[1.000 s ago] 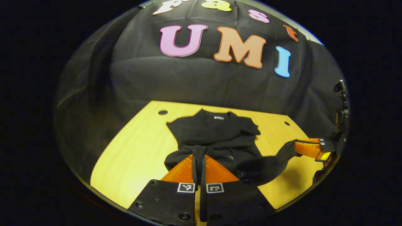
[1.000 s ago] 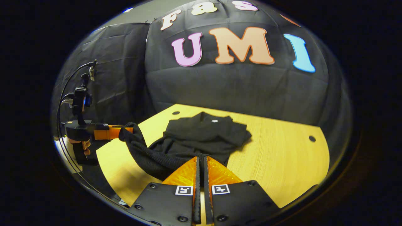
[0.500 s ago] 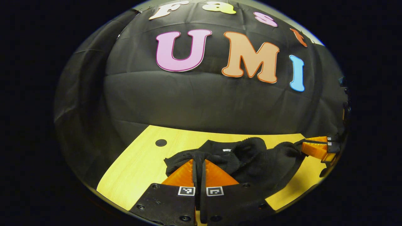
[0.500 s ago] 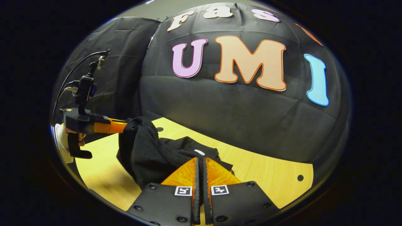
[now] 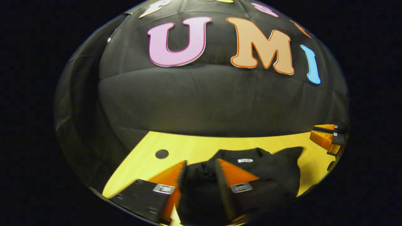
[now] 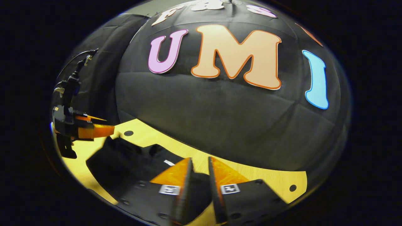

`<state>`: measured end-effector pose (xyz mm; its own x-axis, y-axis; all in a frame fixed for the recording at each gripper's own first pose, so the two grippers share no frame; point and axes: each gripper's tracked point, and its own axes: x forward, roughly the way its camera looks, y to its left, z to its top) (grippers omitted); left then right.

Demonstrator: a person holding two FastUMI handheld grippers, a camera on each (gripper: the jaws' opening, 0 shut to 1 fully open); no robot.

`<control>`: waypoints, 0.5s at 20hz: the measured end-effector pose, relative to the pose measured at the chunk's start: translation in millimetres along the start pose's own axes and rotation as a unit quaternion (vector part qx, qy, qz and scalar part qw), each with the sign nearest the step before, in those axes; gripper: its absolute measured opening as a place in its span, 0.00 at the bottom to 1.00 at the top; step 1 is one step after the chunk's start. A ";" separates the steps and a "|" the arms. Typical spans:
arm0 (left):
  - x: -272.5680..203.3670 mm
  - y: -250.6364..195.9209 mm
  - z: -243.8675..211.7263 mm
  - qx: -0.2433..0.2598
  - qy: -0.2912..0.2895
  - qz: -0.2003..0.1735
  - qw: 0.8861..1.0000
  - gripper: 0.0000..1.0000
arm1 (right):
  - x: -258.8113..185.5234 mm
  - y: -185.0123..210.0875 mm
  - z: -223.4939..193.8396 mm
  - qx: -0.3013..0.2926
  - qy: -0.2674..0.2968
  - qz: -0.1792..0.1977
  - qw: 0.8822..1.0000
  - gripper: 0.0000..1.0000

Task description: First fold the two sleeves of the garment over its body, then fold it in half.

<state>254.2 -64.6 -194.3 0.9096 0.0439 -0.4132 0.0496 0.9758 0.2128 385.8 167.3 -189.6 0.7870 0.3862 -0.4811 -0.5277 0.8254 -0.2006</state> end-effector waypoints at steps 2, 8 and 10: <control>-10.1 3.4 21.8 0.012 -0.029 0.004 0.999 0.97 | -13.2 -7.7 6.5 0.008 -0.005 -0.001 1.000 0.62; -61.0 3.1 58.5 -0.030 -0.073 -0.013 0.997 0.89 | -72.1 -3.4 30.7 0.033 -0.067 0.004 0.997 0.98; -86.5 4.7 72.2 -0.050 -0.093 -0.017 0.994 0.94 | -98.7 4.9 34.8 0.037 -0.084 0.004 0.996 0.99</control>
<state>205.5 -79.3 -93.6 0.9690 -0.0213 -0.2460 0.0493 0.9929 0.1083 316.6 147.5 -113.3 0.8290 0.4508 -0.3309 -0.5134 0.8481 -0.1307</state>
